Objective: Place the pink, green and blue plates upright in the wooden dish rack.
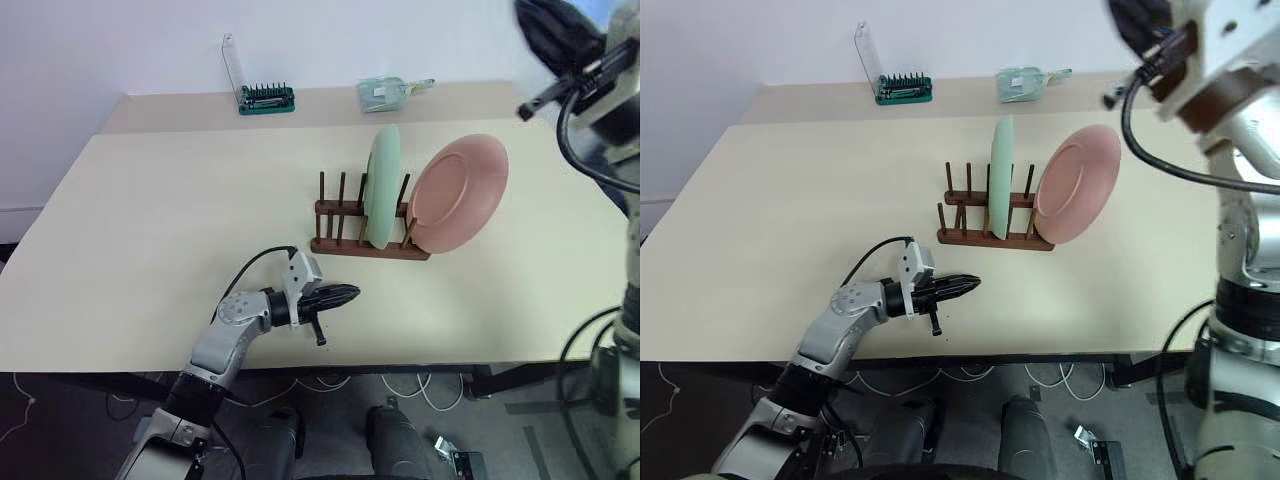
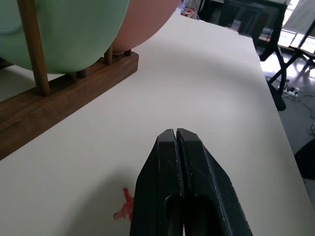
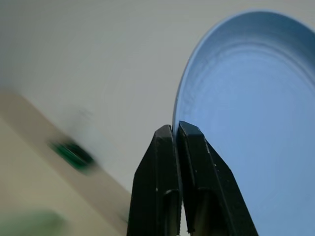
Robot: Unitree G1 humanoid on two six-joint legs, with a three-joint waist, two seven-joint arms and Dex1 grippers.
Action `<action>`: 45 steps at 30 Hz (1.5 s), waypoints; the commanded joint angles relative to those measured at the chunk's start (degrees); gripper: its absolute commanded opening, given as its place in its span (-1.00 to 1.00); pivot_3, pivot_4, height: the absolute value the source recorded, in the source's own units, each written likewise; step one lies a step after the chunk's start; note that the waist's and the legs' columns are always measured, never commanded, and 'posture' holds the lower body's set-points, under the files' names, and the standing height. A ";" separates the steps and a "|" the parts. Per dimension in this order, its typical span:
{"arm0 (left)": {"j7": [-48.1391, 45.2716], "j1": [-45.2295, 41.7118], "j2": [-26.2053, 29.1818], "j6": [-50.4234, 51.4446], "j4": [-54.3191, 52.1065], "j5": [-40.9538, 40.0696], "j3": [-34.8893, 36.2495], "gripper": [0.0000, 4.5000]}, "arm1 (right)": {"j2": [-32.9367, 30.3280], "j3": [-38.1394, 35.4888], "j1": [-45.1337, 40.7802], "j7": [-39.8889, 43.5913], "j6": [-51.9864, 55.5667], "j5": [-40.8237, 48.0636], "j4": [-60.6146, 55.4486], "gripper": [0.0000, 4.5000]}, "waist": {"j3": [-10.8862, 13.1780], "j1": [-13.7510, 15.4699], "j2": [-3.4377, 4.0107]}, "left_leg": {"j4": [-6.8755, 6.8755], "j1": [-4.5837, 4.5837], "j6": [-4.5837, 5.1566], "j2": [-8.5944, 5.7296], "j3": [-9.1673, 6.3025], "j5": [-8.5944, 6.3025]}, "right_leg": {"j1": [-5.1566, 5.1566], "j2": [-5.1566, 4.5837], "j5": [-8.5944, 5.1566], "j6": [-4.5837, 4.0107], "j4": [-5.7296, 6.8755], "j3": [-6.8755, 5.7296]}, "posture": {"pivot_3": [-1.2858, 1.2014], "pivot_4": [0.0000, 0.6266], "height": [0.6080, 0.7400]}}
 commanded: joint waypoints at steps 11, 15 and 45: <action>4.15 4.54 3.95 -3.01 -6.69 -1.27 6.31 -1.00 | 28.55 4.04 0.66 -34.56 18.87 49.34 -8.63 -0.97 | -0.01 -0.20 0.00 | -0.09 -0.01 -0.01 0.06 -0.09 0.01 | -0.21 0.03 0.04 -0.09 0.15 0.01 | 0.03 -0.52 1.00; 5.00 6.93 6.40 -2.62 -8.91 -1.49 8.74 -1.00 | 28.22 3.77 -0.22 -37.83 18.88 52.19 -6.71 -0.97 | -0.02 -0.22 0.01 | -0.11 -0.01 -0.01 0.03 -0.02 0.01 | -0.21 0.04 0.04 -0.08 0.14 0.01 | 0.03 -0.52 1.00; 10.21 6.04 8.53 -0.26 -14.06 -1.07 11.18 -1.00 | 39.45 4.50 0.53 -58.50 12.91 57.10 6.67 -0.97 | -0.02 -0.58 0.02 | -0.38 -0.01 -0.03 0.04 0.01 0.03 | -0.40 0.09 0.06 -0.10 0.17 0.01 | 0.03 -0.52 1.00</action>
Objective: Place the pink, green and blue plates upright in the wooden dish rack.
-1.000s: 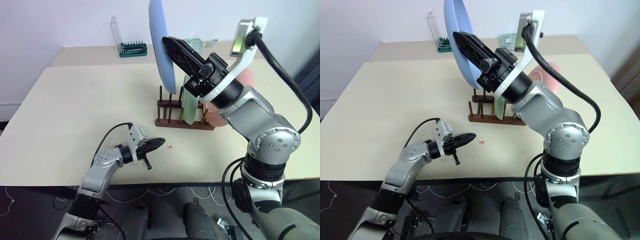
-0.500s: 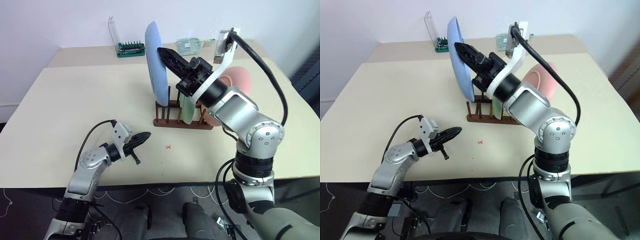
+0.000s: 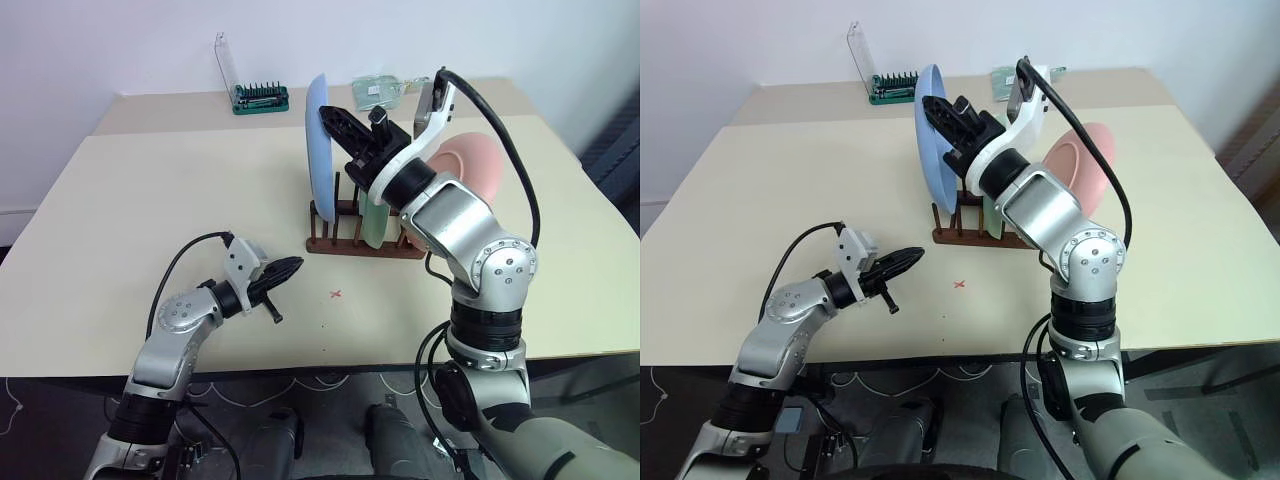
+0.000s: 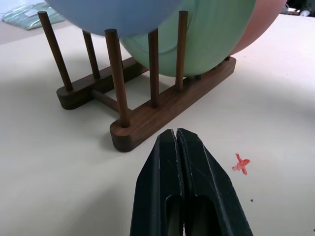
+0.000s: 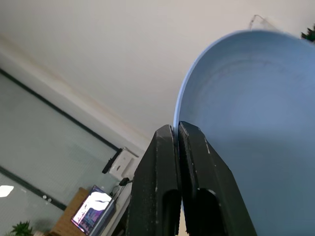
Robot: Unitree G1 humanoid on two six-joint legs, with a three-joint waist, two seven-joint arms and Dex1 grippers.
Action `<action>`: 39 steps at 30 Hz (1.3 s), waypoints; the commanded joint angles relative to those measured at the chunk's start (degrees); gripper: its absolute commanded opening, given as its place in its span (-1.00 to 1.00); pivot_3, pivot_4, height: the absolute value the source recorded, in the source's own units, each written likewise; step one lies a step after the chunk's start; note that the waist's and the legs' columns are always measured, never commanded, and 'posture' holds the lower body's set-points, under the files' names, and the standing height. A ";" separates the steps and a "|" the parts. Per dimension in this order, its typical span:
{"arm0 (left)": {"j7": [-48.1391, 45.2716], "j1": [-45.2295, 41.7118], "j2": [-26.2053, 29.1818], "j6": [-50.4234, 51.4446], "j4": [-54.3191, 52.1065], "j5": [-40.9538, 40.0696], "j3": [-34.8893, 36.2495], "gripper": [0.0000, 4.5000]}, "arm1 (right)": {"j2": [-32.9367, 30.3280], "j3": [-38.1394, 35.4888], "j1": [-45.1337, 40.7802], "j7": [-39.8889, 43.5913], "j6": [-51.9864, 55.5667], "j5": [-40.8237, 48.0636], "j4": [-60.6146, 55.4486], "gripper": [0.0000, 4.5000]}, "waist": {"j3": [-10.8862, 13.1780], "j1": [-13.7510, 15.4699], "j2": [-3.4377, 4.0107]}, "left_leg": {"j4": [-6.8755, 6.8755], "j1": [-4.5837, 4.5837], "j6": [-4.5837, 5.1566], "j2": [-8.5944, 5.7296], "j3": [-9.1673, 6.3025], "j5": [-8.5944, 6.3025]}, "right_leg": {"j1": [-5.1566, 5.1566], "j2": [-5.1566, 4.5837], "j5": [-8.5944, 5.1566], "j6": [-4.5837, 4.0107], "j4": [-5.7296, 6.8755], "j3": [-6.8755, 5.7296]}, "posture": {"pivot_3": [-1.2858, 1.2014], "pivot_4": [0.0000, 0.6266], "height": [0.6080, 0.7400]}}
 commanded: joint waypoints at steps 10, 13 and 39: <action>-0.58 0.23 -0.43 -2.53 -0.40 -0.63 0.06 -1.00 | 0.93 -1.45 -1.38 -1.48 -1.14 -1.36 1.22 -0.36 | 0.00 0.00 0.00 | -0.06 0.00 -0.01 0.00 0.00 0.01 | -0.04 0.00 0.00 0.00 0.00 0.00 | 0.03 -0.52 1.00; -0.69 0.48 -0.61 -2.99 -0.15 -0.53 -0.13 -1.00 | 0.20 -1.15 -1.91 -0.45 -0.73 -2.47 0.83 0.31 | 0.00 0.00 0.00 | -0.06 0.00 -0.01 0.00 0.01 0.01 | -0.04 0.00 0.00 0.00 0.00 0.00 | 0.03 -0.52 1.00; -4.38 -1.53 -2.85 -2.13 0.71 -1.23 -5.69 -1.00 | -63.62 -18.39 27.46 52.76 1.64 -48.57 -9.98 -0.97 | 0.05 1.37 -0.17 | -0.09 -0.05 0.03 0.05 0.25 -0.02 | 0.11 -0.08 -0.06 0.07 -0.34 -0.06 | 0.03 -0.52 1.00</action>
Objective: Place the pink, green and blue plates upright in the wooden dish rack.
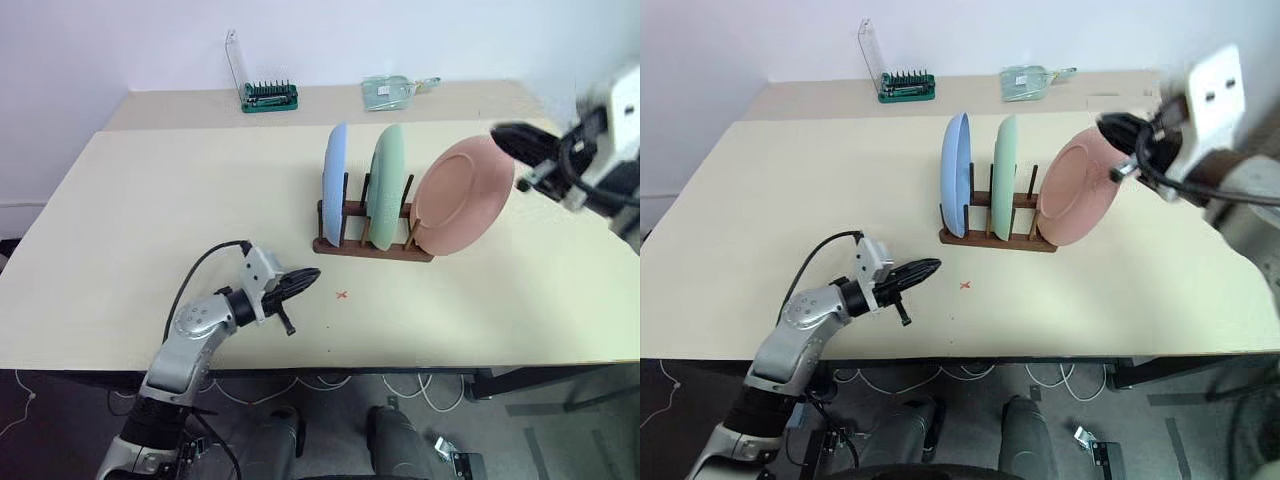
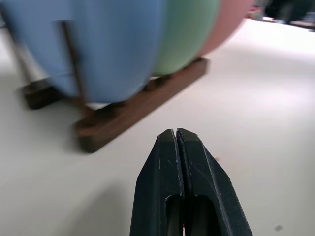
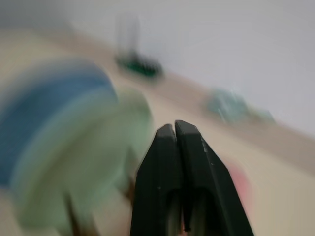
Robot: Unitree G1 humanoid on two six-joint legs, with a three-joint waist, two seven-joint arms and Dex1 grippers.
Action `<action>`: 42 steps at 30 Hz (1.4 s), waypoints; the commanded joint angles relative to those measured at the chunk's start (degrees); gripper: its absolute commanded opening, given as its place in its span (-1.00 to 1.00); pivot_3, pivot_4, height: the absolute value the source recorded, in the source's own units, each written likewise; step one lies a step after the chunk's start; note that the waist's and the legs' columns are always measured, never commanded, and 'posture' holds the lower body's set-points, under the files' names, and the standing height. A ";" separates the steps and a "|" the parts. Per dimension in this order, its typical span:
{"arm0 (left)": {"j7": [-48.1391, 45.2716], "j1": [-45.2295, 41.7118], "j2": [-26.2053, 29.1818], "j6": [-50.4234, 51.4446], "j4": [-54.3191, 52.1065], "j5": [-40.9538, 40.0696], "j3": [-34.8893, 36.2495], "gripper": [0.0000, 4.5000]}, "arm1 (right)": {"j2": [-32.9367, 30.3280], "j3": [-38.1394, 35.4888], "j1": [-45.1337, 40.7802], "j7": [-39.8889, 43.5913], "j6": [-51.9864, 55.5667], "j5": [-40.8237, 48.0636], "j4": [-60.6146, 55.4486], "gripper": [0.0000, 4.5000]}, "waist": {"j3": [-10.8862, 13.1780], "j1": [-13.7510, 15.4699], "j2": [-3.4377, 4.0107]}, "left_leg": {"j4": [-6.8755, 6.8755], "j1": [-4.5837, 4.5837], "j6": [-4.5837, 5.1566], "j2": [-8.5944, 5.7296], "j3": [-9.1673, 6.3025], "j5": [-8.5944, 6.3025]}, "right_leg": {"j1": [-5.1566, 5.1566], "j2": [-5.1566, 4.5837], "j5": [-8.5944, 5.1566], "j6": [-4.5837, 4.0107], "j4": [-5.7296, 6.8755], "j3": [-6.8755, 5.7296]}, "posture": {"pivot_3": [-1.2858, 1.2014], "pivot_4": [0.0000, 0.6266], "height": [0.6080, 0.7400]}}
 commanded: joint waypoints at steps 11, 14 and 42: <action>-3.38 -0.78 -0.07 -4.35 3.33 -0.54 0.01 -1.00 | 3.31 5.03 3.61 5.43 -5.06 -15.21 -4.83 -0.97 | 0.04 0.14 -0.04 | 0.08 -0.04 -0.01 0.05 0.01 0.00 | 0.01 -0.01 0.01 -0.03 0.00 0.00 | 0.03 -0.52 1.00; -3.03 0.43 -0.18 -5.75 4.05 -0.29 0.10 -1.00 | 4.33 4.88 2.29 7.22 -4.80 -15.56 -4.66 -0.97 | 0.05 0.43 -0.07 | 0.08 -0.05 -0.01 0.05 -0.03 0.00 | 0.00 -0.01 0.01 -0.03 0.00 0.00 | 0.03 -0.52 1.00; 12.50 5.03 7.49 -11.11 7.45 3.04 17.18 -1.00 | 22.46 2.79 2.73 11.61 -34.99 -28.62 34.96 -0.97 | 0.04 -0.05 -0.08 | 0.09 0.09 -0.03 -0.02 -0.10 0.01 | 0.11 0.02 0.04 -0.03 0.07 0.00 | 0.03 -0.52 1.00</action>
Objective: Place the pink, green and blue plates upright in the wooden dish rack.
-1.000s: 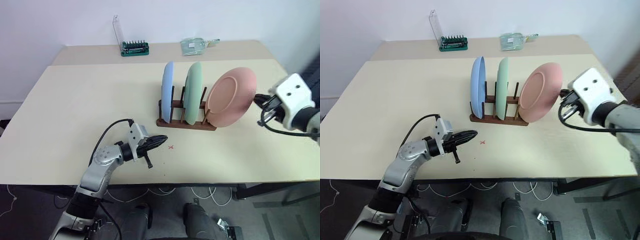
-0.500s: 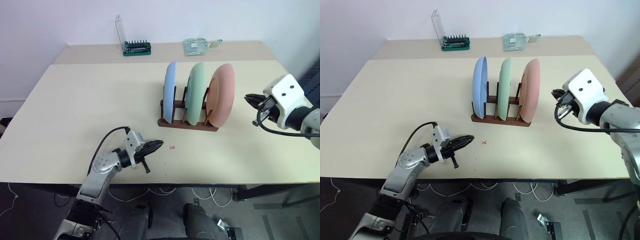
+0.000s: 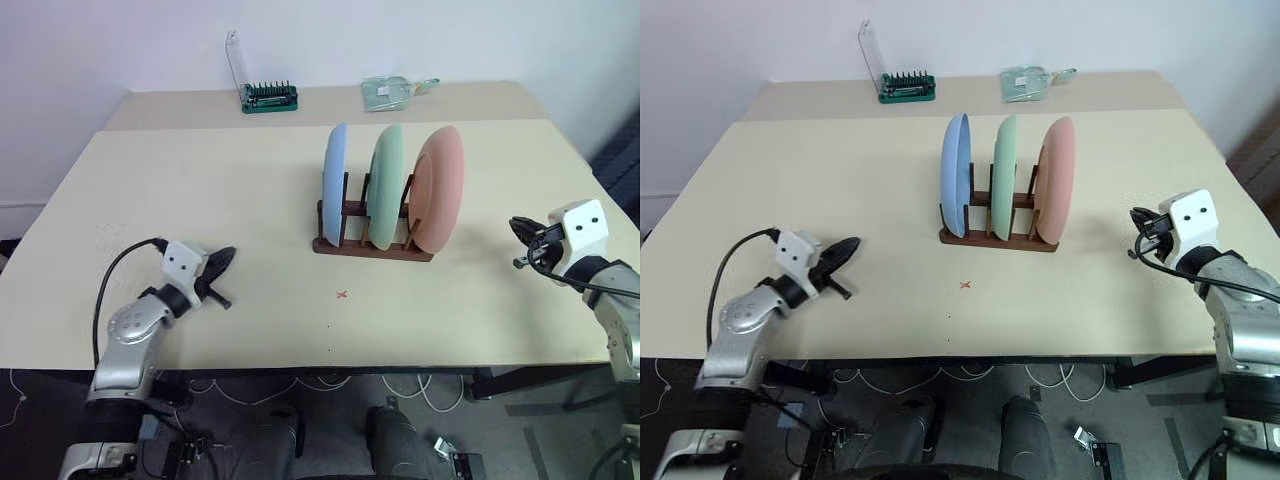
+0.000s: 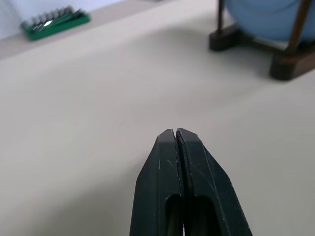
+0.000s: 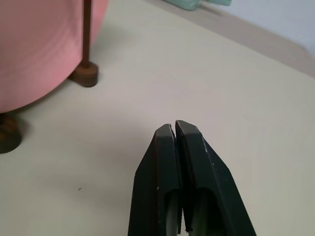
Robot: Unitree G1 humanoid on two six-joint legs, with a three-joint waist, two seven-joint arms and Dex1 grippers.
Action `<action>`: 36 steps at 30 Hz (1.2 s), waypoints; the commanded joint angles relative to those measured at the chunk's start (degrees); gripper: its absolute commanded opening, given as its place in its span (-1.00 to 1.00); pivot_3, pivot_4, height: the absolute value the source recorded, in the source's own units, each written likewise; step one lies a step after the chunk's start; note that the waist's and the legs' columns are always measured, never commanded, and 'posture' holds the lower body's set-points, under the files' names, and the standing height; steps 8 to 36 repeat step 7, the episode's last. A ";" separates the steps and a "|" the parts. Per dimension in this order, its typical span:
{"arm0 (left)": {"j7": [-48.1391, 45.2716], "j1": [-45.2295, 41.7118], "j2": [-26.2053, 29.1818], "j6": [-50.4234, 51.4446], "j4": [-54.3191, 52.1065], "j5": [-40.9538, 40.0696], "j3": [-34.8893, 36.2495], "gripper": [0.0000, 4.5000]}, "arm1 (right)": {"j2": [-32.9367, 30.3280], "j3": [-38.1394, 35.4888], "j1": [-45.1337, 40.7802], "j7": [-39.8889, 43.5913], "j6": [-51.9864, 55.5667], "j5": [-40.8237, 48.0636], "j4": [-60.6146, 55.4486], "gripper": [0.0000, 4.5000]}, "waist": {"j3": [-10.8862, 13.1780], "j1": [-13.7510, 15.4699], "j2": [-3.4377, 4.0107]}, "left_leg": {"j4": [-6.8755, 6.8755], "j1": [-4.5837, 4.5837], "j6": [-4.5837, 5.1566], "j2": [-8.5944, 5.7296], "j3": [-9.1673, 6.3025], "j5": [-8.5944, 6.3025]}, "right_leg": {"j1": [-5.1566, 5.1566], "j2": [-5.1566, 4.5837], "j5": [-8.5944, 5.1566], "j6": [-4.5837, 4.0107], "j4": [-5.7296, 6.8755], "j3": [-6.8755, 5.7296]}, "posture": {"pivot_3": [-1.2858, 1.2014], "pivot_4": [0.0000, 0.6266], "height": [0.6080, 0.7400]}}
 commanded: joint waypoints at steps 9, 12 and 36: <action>4.29 2.33 -1.42 2.64 -8.38 0.79 -0.37 -1.00 | 2.18 2.06 -5.38 0.30 -5.46 -3.12 7.34 -0.97 | 0.00 0.13 -0.01 | 0.00 0.00 -0.01 -0.01 -0.02 0.00 | 0.02 0.00 0.00 0.00 0.00 0.00 | 0.03 -0.52 1.00; 4.29 2.33 -1.42 2.64 -8.38 0.79 -0.37 -1.00 | 2.18 2.06 -5.38 0.30 -5.46 -3.12 7.34 -0.97 | 0.00 0.13 -0.01 | 0.00 0.00 -0.01 -0.01 -0.02 0.00 | 0.02 0.00 0.00 0.00 0.00 0.00 | 0.03 -0.52 1.00; 4.29 2.33 -1.42 2.64 -8.38 0.79 -0.37 -1.00 | 2.18 2.06 -5.38 0.30 -5.46 -3.12 7.34 -0.97 | 0.00 0.13 -0.01 | 0.00 0.00 -0.01 -0.01 -0.02 0.00 | 0.02 0.00 0.00 0.00 0.00 0.00 | 0.03 -0.52 1.00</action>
